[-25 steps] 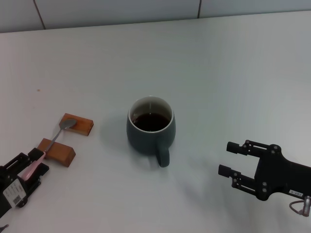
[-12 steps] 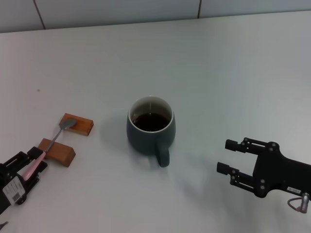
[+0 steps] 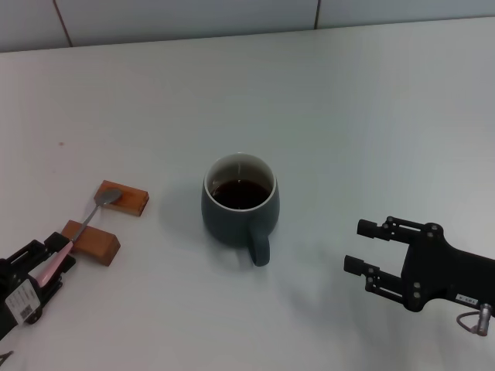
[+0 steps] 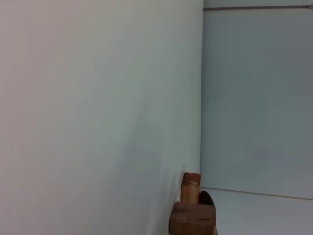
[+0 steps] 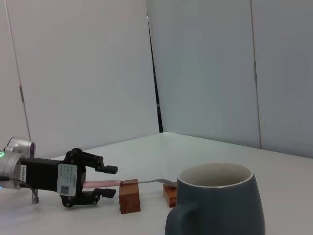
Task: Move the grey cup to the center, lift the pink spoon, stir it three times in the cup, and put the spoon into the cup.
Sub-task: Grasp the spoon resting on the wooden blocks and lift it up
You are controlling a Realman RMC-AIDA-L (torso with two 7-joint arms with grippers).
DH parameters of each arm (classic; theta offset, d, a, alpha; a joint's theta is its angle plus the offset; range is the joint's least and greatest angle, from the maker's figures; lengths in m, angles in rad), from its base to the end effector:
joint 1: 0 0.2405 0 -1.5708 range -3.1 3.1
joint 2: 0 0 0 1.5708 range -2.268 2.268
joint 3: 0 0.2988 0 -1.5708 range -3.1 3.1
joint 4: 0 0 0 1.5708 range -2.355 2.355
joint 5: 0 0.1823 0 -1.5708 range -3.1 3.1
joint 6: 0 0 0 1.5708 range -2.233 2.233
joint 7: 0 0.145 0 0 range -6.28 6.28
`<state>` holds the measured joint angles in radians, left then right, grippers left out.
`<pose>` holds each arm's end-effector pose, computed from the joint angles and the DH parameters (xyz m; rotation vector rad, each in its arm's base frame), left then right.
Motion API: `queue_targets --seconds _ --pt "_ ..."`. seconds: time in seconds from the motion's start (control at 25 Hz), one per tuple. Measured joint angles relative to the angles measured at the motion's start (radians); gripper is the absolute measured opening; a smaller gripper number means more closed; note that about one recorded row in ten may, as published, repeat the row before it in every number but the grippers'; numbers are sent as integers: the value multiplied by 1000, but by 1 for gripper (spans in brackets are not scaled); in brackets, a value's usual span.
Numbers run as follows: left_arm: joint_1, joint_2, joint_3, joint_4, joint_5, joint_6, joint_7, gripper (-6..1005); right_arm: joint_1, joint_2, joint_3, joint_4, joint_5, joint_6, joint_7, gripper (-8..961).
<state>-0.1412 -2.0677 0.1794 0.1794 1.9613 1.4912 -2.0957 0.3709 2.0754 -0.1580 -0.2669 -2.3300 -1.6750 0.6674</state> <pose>-0.3962 0.1856 -0.0354 -1.2326 -2.2580 -1.4019 0.3318 0.2312 -0.0537 -2.5757 0.3918 0.8609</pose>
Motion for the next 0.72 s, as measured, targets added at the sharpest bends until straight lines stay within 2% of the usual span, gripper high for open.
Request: queue_targets --seconds 0.72 --pt "8 0 -1 0 -1 5 3 337 10 0 0 3 0 12 7 585"
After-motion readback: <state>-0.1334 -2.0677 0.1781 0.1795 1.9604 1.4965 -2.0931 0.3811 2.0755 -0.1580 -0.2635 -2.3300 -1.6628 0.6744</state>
